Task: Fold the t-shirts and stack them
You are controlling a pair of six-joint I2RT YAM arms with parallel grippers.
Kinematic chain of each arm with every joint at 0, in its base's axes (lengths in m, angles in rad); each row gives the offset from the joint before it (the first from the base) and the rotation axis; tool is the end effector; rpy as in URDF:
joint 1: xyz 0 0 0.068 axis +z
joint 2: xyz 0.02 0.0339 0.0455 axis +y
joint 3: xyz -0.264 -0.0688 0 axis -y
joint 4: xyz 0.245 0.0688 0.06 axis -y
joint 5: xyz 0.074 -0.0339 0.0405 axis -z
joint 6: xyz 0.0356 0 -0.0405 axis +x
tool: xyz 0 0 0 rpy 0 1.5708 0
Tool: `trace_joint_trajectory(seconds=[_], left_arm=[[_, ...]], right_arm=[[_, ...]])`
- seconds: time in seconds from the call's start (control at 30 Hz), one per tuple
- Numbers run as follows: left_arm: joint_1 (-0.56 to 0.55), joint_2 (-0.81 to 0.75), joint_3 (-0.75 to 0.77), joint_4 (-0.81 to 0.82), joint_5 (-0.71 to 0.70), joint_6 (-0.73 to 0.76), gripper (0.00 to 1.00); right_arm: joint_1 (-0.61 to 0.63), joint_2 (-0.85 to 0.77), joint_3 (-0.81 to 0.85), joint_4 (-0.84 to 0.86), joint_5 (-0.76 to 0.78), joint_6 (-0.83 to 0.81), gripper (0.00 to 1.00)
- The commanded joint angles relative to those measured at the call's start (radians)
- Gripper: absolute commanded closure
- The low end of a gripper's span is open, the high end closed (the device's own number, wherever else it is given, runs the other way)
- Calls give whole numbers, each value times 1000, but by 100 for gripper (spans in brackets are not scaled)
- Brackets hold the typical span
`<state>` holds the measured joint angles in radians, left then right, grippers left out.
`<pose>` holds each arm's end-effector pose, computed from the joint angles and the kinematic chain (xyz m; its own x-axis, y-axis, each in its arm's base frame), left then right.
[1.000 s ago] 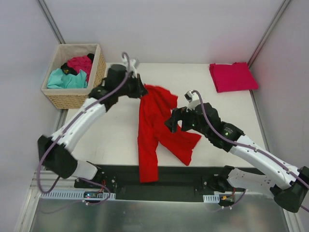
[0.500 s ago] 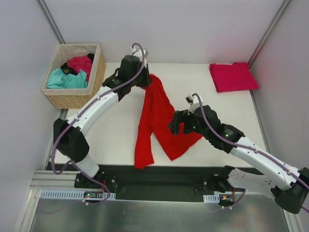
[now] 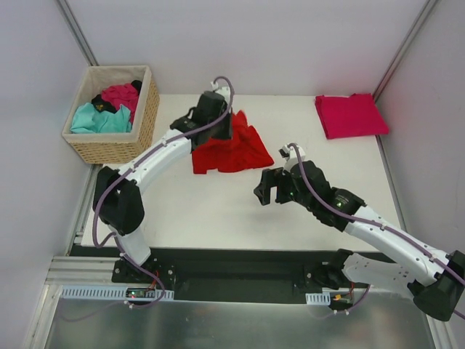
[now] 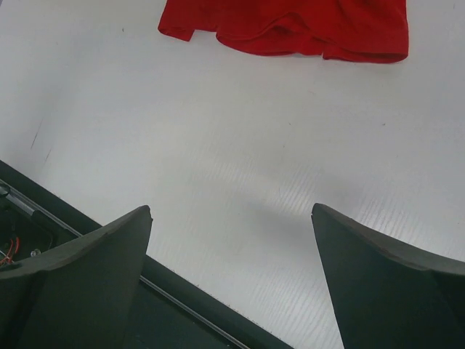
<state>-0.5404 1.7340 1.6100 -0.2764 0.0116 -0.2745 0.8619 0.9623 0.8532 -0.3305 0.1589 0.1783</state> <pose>0.3551 -0.2135 0.3605 -0.4637 -0.0379 -0.8852 0.4134 0.8744 -0.2540 0.1462 0.1618 0.3166 -0.3891 -0.1846 -0.9025 -0.5968 0.7969 0.0942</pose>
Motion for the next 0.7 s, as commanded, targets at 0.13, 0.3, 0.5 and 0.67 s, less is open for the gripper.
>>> trace_joint_trajectory(seconds=[0.13,0.3,0.5,0.67], left_arm=[[-29,-209,17,-19,-199,69,100],[105,-215,257,-161,-272,130,100],[207,-269,415,-205,-344,201,100],[207,-264,531,-262,-224,195,100]], right_arm=[[5,10,12,24,7,-3,4],[3,21,12,41,-10,7,3],[5,12,10,36,-7,4,4],[5,26,21,44,-15,3,4]])
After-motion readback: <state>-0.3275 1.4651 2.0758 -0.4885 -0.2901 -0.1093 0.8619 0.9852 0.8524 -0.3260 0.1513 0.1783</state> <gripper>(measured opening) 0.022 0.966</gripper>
